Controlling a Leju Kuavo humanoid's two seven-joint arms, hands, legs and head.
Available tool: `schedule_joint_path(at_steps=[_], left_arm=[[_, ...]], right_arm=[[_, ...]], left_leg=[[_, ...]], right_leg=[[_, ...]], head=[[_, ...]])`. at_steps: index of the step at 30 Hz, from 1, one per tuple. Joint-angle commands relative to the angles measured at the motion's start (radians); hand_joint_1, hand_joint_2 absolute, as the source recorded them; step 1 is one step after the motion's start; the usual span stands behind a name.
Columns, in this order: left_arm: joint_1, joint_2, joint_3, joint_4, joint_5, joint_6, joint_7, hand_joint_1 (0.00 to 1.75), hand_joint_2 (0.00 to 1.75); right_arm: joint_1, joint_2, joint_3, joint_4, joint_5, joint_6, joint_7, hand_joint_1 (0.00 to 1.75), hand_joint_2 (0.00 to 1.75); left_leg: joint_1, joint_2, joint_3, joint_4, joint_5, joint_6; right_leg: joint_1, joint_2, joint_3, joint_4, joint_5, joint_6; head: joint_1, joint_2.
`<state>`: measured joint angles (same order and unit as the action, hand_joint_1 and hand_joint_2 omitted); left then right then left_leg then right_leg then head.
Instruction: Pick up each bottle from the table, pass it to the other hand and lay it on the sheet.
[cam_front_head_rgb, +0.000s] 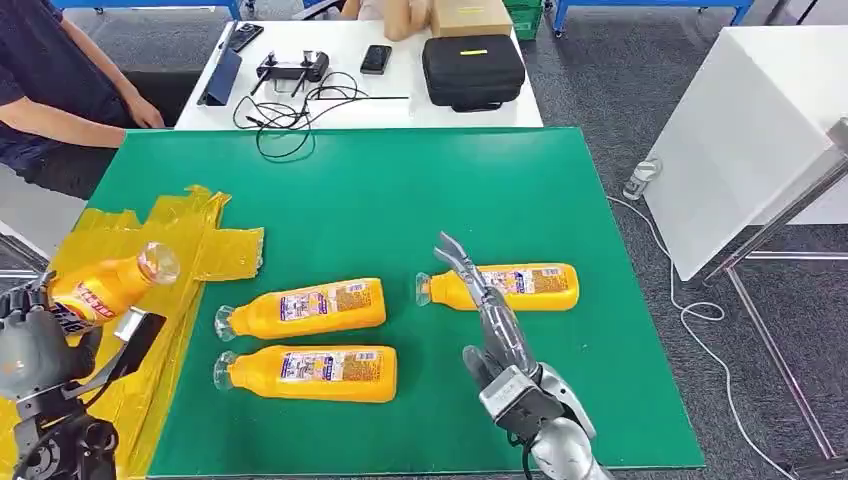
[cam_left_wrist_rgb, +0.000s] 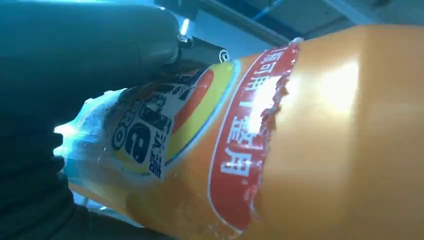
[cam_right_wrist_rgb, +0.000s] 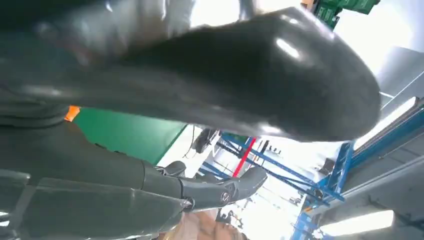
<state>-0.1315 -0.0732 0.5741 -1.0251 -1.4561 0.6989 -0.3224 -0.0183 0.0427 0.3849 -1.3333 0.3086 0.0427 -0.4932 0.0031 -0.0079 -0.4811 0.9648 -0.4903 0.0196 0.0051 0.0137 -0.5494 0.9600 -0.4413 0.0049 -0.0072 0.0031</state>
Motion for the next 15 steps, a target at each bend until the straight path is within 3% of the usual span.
schedule_joint_path(at_steps=[1,5,9,15], left_arm=[[-0.080,0.019,0.046,0.131,-0.012,-0.001,0.009,1.75,1.75],[-0.112,0.093,-0.039,0.268,-0.029,-0.001,0.084,1.75,1.75],[-0.130,0.118,-0.041,0.364,-0.033,-0.001,0.084,1.75,1.75],[-0.122,0.099,-0.146,0.444,-0.088,-0.001,0.158,1.75,1.75]], right_arm=[[-0.054,-0.016,-0.005,0.080,-0.006,-0.003,-0.001,0.00,0.00],[-0.117,-0.045,0.017,0.182,-0.054,-0.017,-0.041,0.00,0.00],[-0.156,-0.052,0.026,0.251,-0.082,-0.012,-0.072,0.00,0.00],[-0.239,-0.066,0.069,0.373,-0.127,0.001,-0.106,0.00,0.00]], left_leg=[[0.000,-0.001,0.000,0.000,0.000,0.000],[0.000,0.000,0.001,-0.001,0.000,-0.001],[0.000,0.000,0.001,-0.001,0.001,-0.001],[0.000,0.000,0.001,-0.001,0.001,0.000]], right_leg=[[0.000,-0.002,0.001,-0.001,0.000,0.001],[0.000,-0.002,0.001,-0.001,0.000,0.001],[0.000,-0.002,0.002,-0.001,0.001,0.001],[0.000,-0.001,0.001,-0.001,0.001,0.001]], head=[[0.000,0.000],[0.000,0.000],[0.000,0.000],[0.000,0.000]])
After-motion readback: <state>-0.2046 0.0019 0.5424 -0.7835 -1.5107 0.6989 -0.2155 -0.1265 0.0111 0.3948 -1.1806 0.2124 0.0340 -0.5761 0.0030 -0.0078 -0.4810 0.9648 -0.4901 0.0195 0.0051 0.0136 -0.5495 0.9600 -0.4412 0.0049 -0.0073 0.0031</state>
